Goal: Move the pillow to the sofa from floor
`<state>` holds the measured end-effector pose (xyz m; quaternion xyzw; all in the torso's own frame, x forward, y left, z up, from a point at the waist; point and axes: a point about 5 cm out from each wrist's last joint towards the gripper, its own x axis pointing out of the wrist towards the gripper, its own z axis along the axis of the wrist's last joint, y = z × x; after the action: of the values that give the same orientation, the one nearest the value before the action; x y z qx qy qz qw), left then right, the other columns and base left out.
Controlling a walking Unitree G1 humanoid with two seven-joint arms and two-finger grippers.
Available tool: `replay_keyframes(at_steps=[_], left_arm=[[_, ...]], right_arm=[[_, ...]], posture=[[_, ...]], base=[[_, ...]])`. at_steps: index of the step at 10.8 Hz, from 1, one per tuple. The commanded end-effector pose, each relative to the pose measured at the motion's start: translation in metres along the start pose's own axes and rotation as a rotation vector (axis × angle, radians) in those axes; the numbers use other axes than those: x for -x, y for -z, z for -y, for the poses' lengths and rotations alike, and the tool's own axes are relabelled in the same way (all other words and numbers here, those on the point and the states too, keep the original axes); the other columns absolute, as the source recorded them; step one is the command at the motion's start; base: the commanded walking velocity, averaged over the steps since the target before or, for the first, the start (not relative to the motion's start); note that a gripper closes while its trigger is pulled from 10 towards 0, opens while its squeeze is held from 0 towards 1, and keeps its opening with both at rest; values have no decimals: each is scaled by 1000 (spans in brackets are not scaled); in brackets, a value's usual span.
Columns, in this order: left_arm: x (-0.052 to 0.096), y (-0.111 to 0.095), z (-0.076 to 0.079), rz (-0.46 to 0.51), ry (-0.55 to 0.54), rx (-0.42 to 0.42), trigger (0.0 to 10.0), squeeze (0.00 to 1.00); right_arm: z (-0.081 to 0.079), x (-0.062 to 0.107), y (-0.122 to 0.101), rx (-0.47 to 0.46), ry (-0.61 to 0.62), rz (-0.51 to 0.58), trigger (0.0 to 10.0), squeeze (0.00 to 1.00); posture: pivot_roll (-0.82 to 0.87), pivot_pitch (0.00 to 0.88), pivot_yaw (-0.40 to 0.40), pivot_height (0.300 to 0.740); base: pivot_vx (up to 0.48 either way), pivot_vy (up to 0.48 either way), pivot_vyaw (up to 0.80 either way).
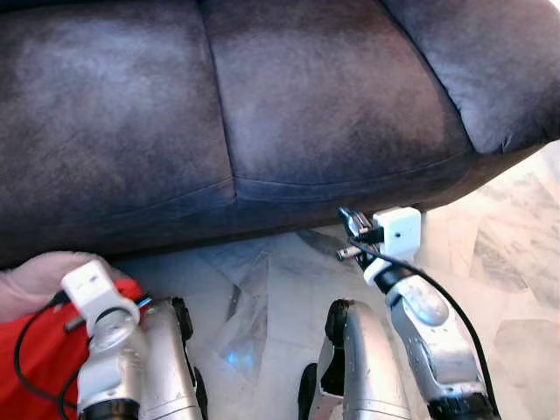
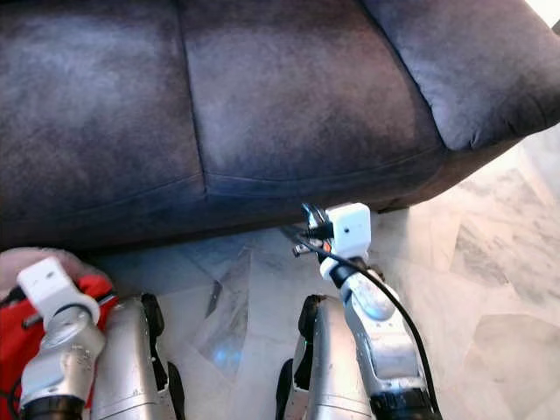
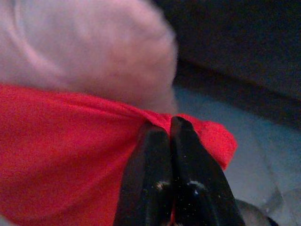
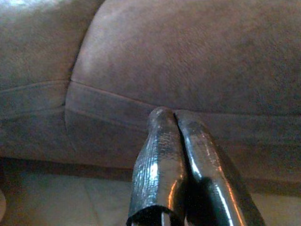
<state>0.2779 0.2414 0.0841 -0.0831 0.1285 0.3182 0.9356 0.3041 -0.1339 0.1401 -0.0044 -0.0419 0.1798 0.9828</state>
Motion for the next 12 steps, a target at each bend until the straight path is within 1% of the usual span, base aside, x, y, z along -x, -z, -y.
replay_keyframes(at_steps=[1,2,3,4,5,6,7,8,9,10,12], left_arm=[[9,-33,13,183,60,-28,10000,0],[12,-45,16,252,81,-36,10000,0],[16,-62,22,334,127,-17,10000,0],[25,-75,35,403,241,-21,10000,0],[36,-78,48,471,361,-54,10000,0],[47,-74,56,525,427,-118,10000,0],[51,-71,58,549,456,-160,10000,0],[52,-63,55,541,458,-187,10000,0],[51,-58,52,529,457,-194,10000,0],[50,-56,52,527,459,-195,10000,0],[52,-53,53,528,477,-211,10000,0]], right_arm=[[2,2,6,-2,8,-20,10000,0],[2,1,6,-1,9,-16,10000,0],[2,0,6,-1,9,-11,10000,0],[1,-1,7,-3,7,-8,10000,0],[1,-2,8,-9,17,-3,10000,0],[3,-2,10,-14,51,-3,10000,0],[5,-2,11,-23,71,1,10000,0],[8,-2,10,-46,93,11,10000,0],[9,-2,9,-63,100,27,10000,0],[9,-2,9,-55,105,25,10000,0],[11,-3,9,-61,123,37,10000,0]], posture=[[105,257,-137,483],[108,250,-136,483],[113,242,-134,483],[119,232,-130,483],[122,226,-128,483],[121,222,-125,483],[119,222,-124,483],[120,229,-126,483],[119,233,-126,483],[120,234,-127,483],[120,240,-127,483]], base=[[0,0,0],[0,0,0],[0,0,0],[0,0,0],[0,0,0],[0,0,0],[0,0,0],[0,0,0],[0,0,0],[0,0,0],[0,0,0]])
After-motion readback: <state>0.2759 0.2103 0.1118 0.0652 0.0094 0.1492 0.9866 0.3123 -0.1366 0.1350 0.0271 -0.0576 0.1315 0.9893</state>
